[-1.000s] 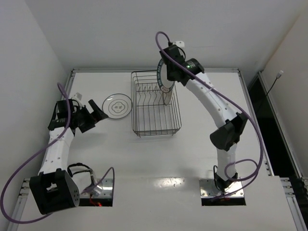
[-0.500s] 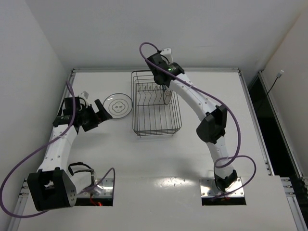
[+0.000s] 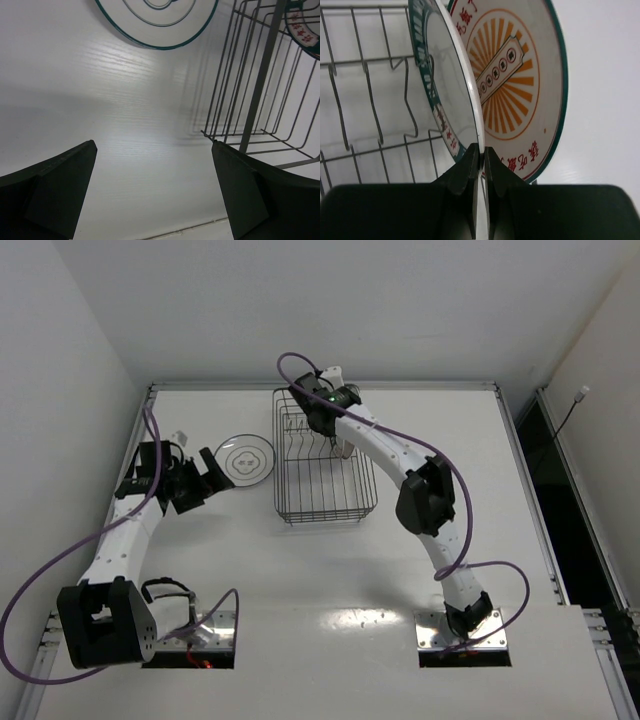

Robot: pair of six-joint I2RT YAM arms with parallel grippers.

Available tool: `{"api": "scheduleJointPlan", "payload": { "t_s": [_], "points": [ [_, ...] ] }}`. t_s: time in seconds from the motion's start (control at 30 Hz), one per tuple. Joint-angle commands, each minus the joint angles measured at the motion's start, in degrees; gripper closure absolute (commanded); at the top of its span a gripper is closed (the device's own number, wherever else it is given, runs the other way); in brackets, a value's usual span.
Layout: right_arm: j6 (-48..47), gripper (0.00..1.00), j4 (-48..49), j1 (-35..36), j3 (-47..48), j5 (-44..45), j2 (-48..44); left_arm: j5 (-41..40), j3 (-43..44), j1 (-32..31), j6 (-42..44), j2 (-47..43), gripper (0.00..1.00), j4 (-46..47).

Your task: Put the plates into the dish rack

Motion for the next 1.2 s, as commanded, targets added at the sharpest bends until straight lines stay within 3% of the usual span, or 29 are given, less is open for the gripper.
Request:
{"api": "scheduleJointPlan", "payload": {
  "t_s": [0.0,0.03,0.1,0.13,0.23,0.27,0.4,0.6,0.8,0.97,1.03,1.17],
  "points": [
    [4.38,1.0,0.92,0.28,-4.01,-8.66,-3.34,4.7,-1.37,0.25,-1.93,-0.13,0.0,4.64],
    [5.0,1.0,1.45,-0.33,-6.11,-9.89,-4.22,6.03,-2.08,1.12,-1.94,-0.13,0.0,5.78],
    [5.62,0.91,2.85,-0.34,-7.53,-13.06,-6.94,9.62,-4.1,2.0,-3.51,-0.13,0.0,9.03],
    [5.62,0.8,2.86,-0.86,-7.54,-14.46,-7.64,10.51,-5.58,2.61,-4.13,-0.13,0.0,10.35],
    [5.62,0.71,2.25,-1.38,-8.06,-16.58,-12.29,14.73,-8.75,4.28,-7.64,0.49,0.0,17.63],
    [5.62,0.62,3.2,-1.39,-9.37,-16.59,-14.14,16.22,-11.11,5.51,-9.91,1.53,0.0,22.09],
    [3.52,0.43,5.14,-1.92,-10.61,-20.08,-22.58,18.61,-13.86,6.05,-15.19,4.88,0.0,29.58],
    [0.43,0.41,6.37,-1.92,-11.75,-27.2,-34.34,14.83,-14.91,6.57,-21.08,10.32,0.0,36.0],
    [-0.27,0.41,7.6,-1.92,-23.43,-30.12,-45.78,12.9,-18.25,7.72,-31.27,17.26,0.0,50.93],
    [0.25,0.41,8.13,-1.92,-36.26,-30.65,-57.98,11.05,-16.77,7.72,-34.54,25.79,0.04,56.24],
    [1.05,0.41,8.13,-2.44,-41.34,-30.65,-61.16,11.05,-14.67,7.72,-35.07,29.57,0.08,58.16],
    [3.15,0.41,6.91,-2.44,-46.12,-30.65,-66.79,9.83,-9.65,7.72,-35.07,35.02,0.31,58.17]
  ]
}}
